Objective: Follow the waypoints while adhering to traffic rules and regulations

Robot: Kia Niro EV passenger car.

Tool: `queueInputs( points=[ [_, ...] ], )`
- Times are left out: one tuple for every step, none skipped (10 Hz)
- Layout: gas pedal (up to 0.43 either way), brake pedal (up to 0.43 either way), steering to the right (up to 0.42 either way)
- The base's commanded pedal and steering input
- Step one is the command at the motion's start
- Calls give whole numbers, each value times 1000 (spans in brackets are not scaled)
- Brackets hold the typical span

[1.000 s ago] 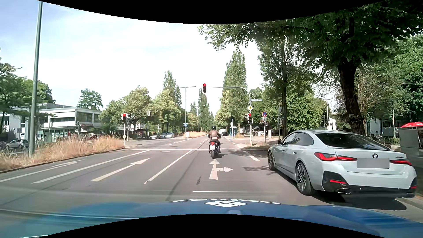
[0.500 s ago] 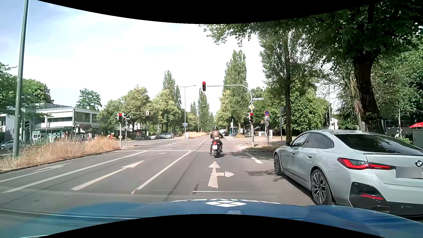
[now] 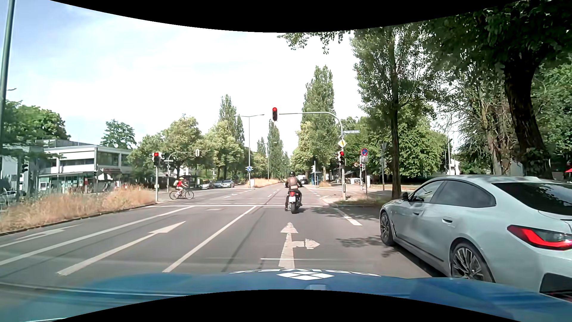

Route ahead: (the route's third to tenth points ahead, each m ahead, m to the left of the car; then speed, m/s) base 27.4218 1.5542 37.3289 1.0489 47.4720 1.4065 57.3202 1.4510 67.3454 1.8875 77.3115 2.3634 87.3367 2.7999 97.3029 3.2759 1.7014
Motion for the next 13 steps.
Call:
queueInputs(
  points=[
    [0, 0, -3],
    [0, 0, -3],
    [0, 0, -5],
    [0, 0, -5],
    [0, 0, -5],
    [0, 0, -5],
    [0, 0, -4],
    [0, 0, -4],
    [0, 0, -4],
    [0, 0, -3],
    [0, 0, -3],
    [0, 6, -4],
    [0, 43, -3]
  ],
)
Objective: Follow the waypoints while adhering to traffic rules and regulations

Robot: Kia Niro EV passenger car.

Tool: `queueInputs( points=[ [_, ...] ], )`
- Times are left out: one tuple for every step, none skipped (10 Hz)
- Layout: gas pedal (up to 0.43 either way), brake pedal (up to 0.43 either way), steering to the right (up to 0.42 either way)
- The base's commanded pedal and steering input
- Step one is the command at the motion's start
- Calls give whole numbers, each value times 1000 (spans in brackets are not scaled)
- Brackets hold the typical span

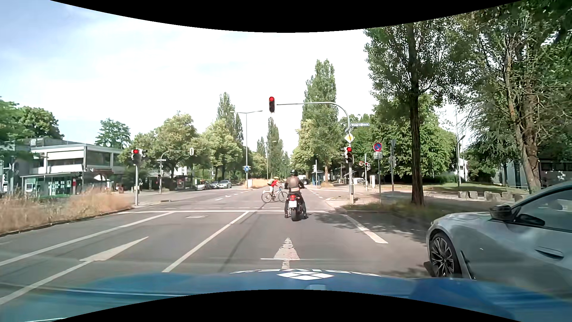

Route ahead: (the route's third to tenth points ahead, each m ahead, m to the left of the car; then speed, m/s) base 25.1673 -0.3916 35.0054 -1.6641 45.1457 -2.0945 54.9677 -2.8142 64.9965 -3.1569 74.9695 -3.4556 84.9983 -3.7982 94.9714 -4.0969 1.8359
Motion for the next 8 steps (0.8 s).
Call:
queueInputs(
  points=[
    [0, 55, -3],
    [0, 91, -3],
    [0, 110, -4],
    [0, 140, -3],
    [0, 165, -3],
    [0, 177, -3],
    [0, 165, -3],
    [0, 165, -3]
  ],
)
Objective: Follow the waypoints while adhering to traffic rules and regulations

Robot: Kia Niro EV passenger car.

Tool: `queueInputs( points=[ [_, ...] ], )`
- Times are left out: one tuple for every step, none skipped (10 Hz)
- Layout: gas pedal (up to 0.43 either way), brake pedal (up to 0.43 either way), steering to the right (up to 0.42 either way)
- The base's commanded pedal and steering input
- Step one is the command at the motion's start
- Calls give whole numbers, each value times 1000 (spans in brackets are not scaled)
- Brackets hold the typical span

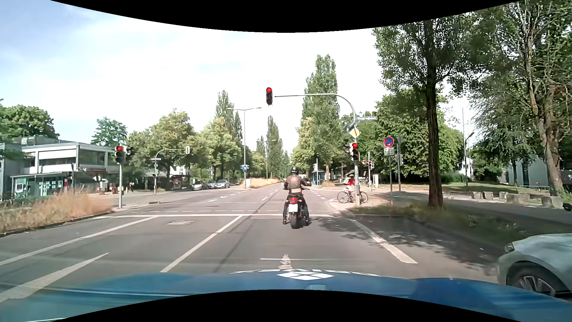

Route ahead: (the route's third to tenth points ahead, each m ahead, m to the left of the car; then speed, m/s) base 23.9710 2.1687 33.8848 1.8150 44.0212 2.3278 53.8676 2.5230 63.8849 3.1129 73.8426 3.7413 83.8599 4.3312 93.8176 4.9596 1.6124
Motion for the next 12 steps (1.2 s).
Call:
queueInputs(
  points=[
    [0, 159, -3],
    [0, 159, -3],
    [0, 165, -3],
    [0, 165, -3],
    [0, 165, -3],
    [0, 171, -3],
    [0, 177, -3],
    [0, 171, -3],
    [0, 165, -2],
    [0, 165, -2],
    [0, 152, -2],
    [0, 140, -2]
  ],
)
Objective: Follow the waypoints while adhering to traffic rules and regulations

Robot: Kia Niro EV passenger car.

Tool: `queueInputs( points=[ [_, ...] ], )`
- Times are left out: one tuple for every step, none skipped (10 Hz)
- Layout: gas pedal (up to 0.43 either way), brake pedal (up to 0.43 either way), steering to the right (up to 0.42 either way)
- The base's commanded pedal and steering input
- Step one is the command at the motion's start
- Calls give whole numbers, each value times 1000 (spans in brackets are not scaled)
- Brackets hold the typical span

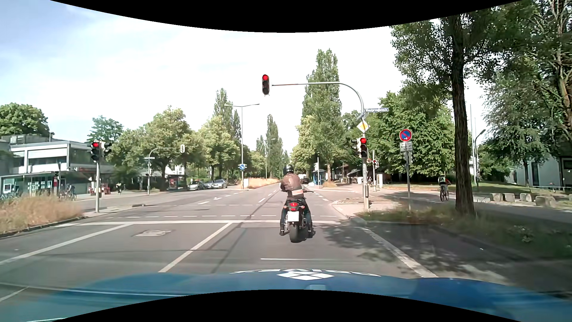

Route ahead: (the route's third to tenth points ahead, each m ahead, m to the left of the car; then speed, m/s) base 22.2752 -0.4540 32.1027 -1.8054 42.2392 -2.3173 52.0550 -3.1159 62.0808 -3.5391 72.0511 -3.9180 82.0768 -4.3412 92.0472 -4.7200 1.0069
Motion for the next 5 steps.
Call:
queueInputs(
  points=[
    [0, 134, -1],
    [0, 140, -1],
    [0, 152, -1],
    [0, 152, -1],
    [0, 159, -1]
  ],
)
